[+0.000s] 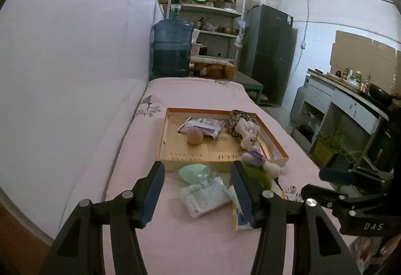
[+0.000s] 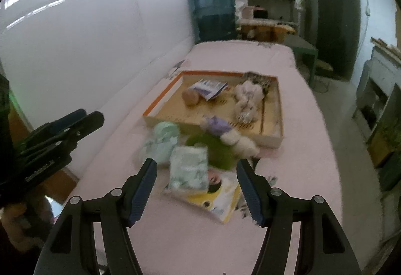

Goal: Organize soft objects
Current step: 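Move both grippers back from the tray toward the remaining pile, then grasp a green tissue pack with the left gripper while the right gripper grasps another, then carry the tissue pack with the left gripper while the right gripper carries its pack to the tray, then open both grippers to drop the tissue packs into the tray, then move both grippers back from the tray toward the remaining pile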

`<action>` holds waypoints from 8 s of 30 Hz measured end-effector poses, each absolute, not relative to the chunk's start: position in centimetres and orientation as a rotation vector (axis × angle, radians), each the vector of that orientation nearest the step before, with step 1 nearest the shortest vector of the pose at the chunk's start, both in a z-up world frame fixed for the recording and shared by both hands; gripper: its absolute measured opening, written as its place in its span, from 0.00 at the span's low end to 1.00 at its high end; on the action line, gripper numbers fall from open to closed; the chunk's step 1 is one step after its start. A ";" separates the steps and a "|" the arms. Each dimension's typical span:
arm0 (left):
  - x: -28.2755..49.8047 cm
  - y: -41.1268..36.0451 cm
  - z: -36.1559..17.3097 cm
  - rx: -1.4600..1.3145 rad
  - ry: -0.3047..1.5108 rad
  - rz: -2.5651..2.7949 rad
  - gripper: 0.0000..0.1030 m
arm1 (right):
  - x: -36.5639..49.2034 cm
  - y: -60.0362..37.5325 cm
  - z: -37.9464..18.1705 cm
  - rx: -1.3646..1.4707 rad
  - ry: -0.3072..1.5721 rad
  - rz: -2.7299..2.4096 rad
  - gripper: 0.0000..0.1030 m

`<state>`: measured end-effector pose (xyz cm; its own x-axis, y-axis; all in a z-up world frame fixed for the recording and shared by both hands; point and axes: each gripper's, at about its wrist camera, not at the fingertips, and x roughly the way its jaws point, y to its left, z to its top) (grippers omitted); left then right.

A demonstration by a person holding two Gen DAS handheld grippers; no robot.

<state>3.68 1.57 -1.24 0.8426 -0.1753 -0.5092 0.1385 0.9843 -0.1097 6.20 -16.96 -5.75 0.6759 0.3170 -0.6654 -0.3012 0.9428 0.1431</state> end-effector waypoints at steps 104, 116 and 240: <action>11.0 1.0 -0.4 -0.213 0.545 -0.210 0.32 | 15.1 -18.8 -4.1 0.097 0.682 0.343 0.51; 16.4 1.4 -0.5 -0.241 0.536 -0.096 0.32 | 20.8 -17.8 -4.1 0.129 0.682 0.364 0.51; 13.3 1.8 -2.8 -0.212 0.604 -0.116 0.53 | 17.2 -18.7 -4.1 0.092 0.694 0.308 0.64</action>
